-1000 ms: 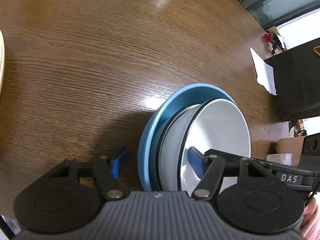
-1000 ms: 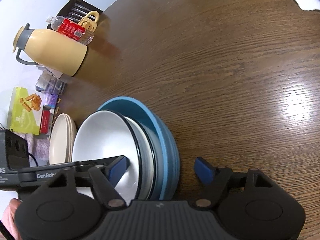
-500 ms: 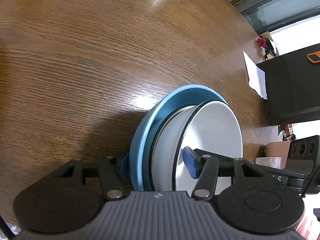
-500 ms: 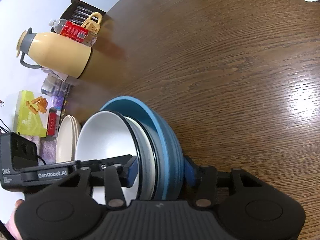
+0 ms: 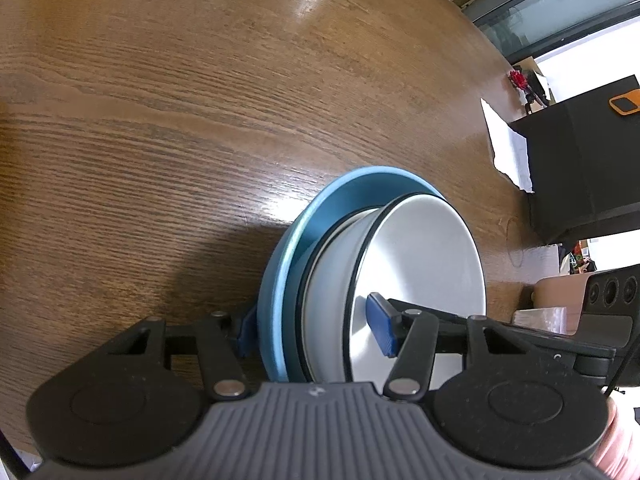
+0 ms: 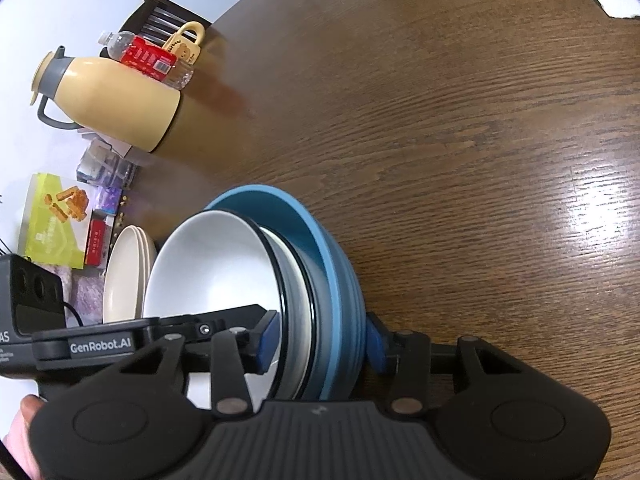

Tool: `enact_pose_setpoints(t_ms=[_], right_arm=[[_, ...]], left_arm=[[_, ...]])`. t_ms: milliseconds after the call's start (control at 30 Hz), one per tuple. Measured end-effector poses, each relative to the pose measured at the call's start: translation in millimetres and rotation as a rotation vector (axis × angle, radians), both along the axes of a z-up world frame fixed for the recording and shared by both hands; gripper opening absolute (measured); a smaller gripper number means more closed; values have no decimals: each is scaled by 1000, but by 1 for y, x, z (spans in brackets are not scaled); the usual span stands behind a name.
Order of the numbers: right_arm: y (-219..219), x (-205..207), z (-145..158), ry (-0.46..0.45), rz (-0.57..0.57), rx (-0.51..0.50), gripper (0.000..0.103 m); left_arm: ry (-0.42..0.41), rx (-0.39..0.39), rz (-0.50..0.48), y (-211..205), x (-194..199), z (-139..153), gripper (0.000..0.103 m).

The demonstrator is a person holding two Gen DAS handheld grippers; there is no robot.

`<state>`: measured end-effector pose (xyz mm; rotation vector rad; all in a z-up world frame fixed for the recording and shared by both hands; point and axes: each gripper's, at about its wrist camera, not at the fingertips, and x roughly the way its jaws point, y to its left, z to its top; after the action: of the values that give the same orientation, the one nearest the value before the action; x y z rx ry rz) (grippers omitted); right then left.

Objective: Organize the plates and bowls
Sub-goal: 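Lower the bowl stack onto the cream plates with both grippers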

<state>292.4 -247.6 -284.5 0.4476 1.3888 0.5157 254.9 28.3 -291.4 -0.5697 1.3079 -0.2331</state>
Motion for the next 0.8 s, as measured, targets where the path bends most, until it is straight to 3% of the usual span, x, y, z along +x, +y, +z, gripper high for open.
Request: enact_pose_setpoints(t_ms=[800], right_arm=[[35, 2, 23, -58, 51, 16, 44]], left_arm=[[-63, 9, 57, 35, -12, 24, 56]])
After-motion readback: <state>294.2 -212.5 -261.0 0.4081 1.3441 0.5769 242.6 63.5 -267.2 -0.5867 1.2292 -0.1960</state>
